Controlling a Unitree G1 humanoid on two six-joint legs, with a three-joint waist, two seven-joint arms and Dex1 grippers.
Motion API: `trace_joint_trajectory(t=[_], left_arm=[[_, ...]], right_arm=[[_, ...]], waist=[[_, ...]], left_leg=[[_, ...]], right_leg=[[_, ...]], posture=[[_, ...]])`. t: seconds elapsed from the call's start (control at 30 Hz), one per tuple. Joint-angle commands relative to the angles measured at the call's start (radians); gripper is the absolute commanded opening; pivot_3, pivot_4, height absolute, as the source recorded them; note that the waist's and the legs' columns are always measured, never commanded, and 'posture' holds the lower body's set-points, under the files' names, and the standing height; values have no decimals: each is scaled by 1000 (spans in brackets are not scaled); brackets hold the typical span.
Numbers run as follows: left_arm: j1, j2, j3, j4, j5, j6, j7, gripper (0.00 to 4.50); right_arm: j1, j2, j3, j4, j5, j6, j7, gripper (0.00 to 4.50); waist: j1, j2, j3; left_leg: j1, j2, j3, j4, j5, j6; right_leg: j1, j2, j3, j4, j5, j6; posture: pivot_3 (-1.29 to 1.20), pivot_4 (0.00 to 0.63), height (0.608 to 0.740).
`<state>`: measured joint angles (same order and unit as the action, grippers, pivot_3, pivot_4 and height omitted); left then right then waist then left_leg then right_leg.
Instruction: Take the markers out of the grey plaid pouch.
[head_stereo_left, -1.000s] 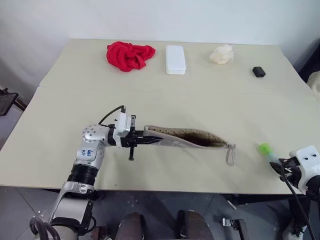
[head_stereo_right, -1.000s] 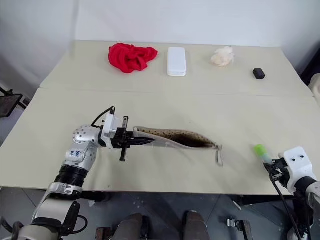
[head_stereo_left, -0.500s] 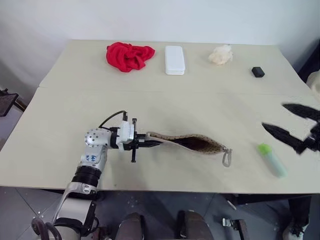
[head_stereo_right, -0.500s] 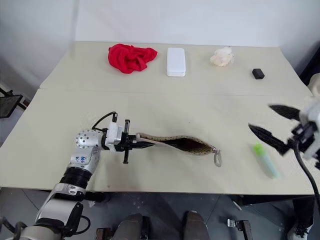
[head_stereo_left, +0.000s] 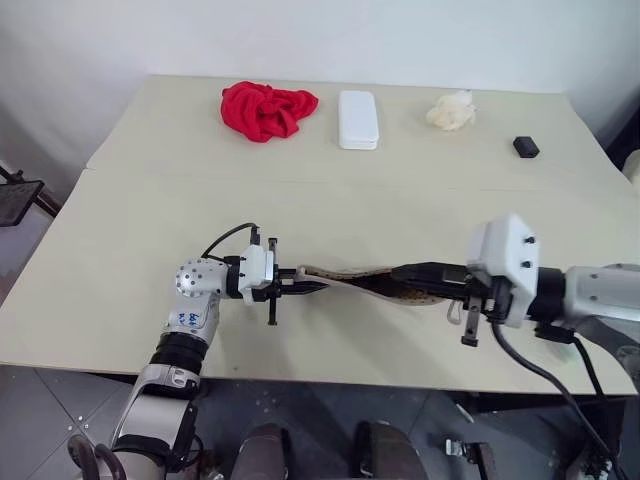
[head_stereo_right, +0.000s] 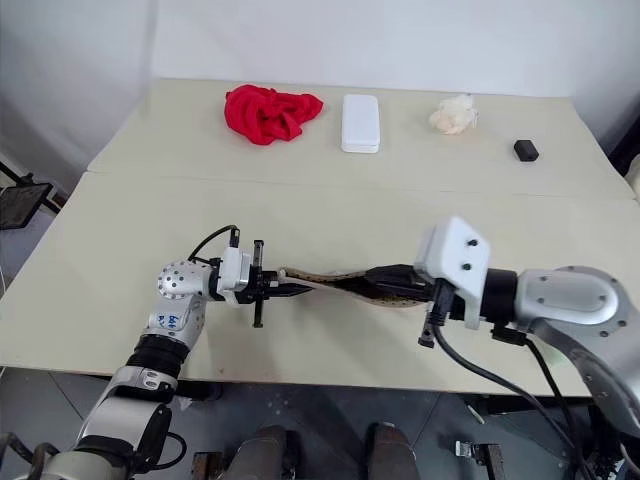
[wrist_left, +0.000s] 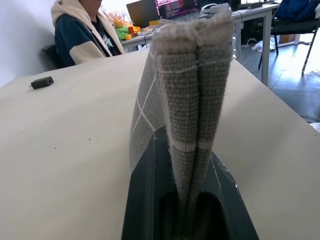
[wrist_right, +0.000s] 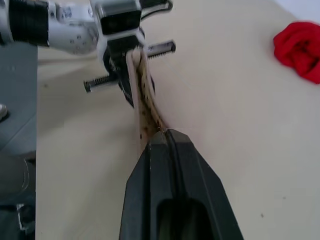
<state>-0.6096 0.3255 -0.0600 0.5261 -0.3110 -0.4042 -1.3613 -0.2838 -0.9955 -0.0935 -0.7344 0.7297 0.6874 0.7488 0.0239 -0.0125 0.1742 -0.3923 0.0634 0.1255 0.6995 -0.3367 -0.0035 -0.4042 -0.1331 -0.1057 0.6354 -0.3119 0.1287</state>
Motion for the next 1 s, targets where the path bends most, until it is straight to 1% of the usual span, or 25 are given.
trace_joint_trajectory(t=[0.03,0.17,0.33,0.47,0.57,0.7,0.77,0.87,0.97,1.0], left_arm=[[2,2,-7,-22,-3,0,1,0],[4,2,-10,-27,-4,3,-4,0],[4,4,-16,-34,-6,5,-13,0],[12,8,-21,-40,-8,8,-23,0],[14,10,-23,-41,-11,11,-26,0],[8,3,-23,-54,-27,57,-29,0],[4,1,-21,-56,-32,74,-30,0],[-6,-6,-14,-60,-42,106,-28,0],[-8,-5,-16,-77,-54,151,-40,0],[-7,-3,-19,-86,-58,170,-47,0]], right_arm=[[-29,-2,61,-6,-72,10,-14,19],[-80,21,187,23,-190,61,-72,19],[-164,58,356,71,-388,87,-138,19],[-209,87,456,69,-516,111,-169,19],[-230,105,507,69,-594,112,-174,19],[-276,147,620,116,-794,56,-226,19],[-280,188,624,136,-833,47,-240,19],[-275,241,628,167,-869,24,-233,591],[-284,274,659,217,-933,-35,-225,1523],[-288,291,662,234,-950,-54,-227,1901]], waist=[[-1,0,0],[-2,0,0],[-3,0,0],[-3,0,0],[-3,0,0],[-5,0,0],[-6,0,0],[-6,0,0],[-6,0,0],[-6,0,0]], left_leg=[[0,0,0,0,0,0],[0,0,0,0,0,0],[-1,0,1,0,0,0],[-3,0,1,0,0,0],[-5,0,1,0,0,0],[-5,0,1,1,0,0],[-5,0,1,0,0,0],[-6,0,1,0,0,0],[-6,0,1,1,0,-1],[-7,0,1,1,0,-1]], right_leg=[[0,0,0,0,0,0],[0,0,0,0,0,0],[-1,0,0,0,0,0],[-4,0,0,1,0,0],[-5,0,0,1,0,0],[-6,0,0,1,0,0],[-6,0,0,1,0,0],[-6,1,-1,1,0,0],[-6,1,-1,1,0,0],[-6,1,-1,0,0,0]], posture=[[0,150,740],[0,150,740],[0,150,740],[0,150,740],[0,150,740],[0,150,740],[0,150,740],[0,150,740],[0,150,740],[0,150,740]])
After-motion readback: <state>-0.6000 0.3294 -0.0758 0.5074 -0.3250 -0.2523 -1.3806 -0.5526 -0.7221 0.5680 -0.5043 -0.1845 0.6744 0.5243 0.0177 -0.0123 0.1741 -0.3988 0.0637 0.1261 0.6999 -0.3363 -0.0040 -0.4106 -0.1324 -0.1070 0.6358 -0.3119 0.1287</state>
